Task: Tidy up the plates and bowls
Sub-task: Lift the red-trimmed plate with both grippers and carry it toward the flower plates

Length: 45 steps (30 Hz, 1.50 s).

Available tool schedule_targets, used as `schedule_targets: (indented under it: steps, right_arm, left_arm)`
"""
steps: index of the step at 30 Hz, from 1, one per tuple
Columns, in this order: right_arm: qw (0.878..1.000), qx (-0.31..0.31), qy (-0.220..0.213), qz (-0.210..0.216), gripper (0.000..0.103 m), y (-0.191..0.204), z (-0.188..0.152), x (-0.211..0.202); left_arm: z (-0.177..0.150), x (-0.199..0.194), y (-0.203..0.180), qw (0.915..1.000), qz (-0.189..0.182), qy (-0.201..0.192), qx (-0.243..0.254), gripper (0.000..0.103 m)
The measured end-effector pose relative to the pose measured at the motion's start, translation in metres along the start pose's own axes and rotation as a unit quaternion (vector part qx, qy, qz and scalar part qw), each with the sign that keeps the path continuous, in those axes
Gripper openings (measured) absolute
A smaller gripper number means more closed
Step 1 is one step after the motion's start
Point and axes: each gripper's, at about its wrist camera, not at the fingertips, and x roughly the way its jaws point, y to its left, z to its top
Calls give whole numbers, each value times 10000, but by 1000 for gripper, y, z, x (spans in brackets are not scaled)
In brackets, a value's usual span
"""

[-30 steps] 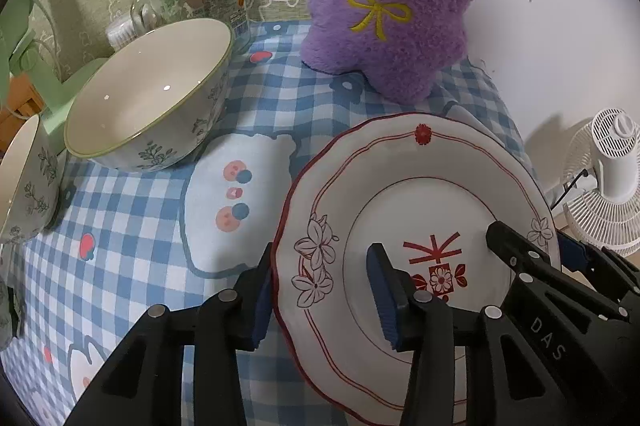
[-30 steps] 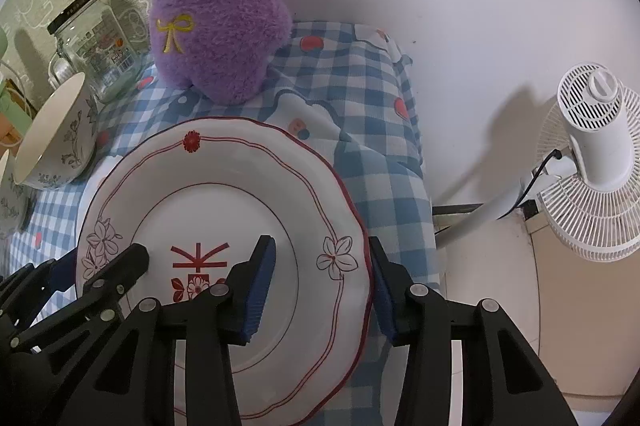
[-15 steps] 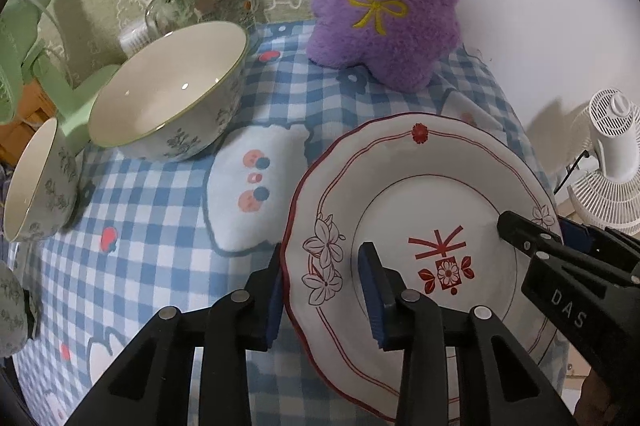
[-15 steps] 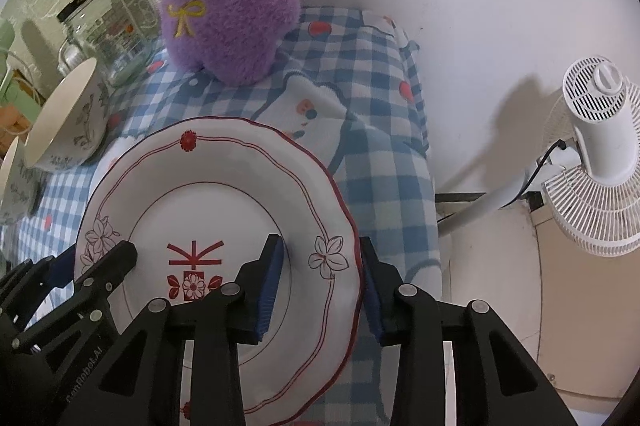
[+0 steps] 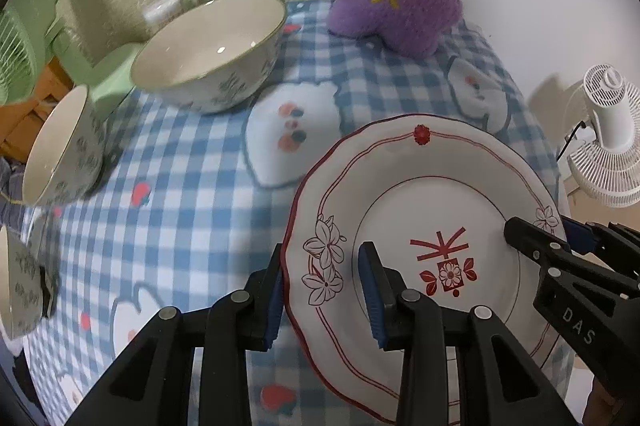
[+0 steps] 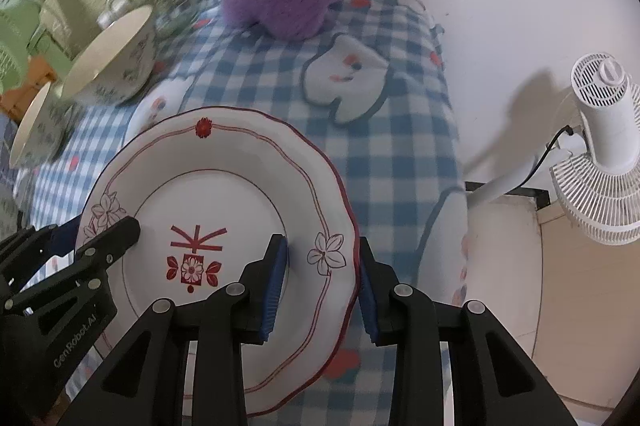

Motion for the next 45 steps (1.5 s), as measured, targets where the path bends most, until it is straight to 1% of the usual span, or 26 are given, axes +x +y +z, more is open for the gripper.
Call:
schedule_targets:
  steps: [5,13,16,20,25,32,41,45]
  right_arm:
    - [9999,-111,117,38,36,8,-12,-5]
    - [9988,-310,350,138,36,21,-37,-8]
    - [9989,-281,335,138,35,21,-37,-8]
    - [9993,-133,295,170,35,18,-35,-6]
    - [9995,-67,239,205,36,18,-27,-3]
    - [9994,-283,182,22,35,24,-28,-6]
    - [9995,-282,121,-16,35,28,-35,-27]
    - [9998,-169,34,-70,35,30,-37,-42]
  left_arm:
    - [-19,-8,6,10000,-10,92,-33,35]
    - [-40,-11,18,9995,-52,283,-146,35]
    - [-43,-11,15,9998,50,208,-30,36]
    - [-47,-13,13,9998,171,129,5,36]
    - [-46,-13,12,9998,111,157,-15,37]
    - [-46,-12,14,9998,87,177,-78,37]
    - [-47,-30,17,9999,99,96,-102,36]
    - [-49,-43,18,9999,75,54,-71,36]
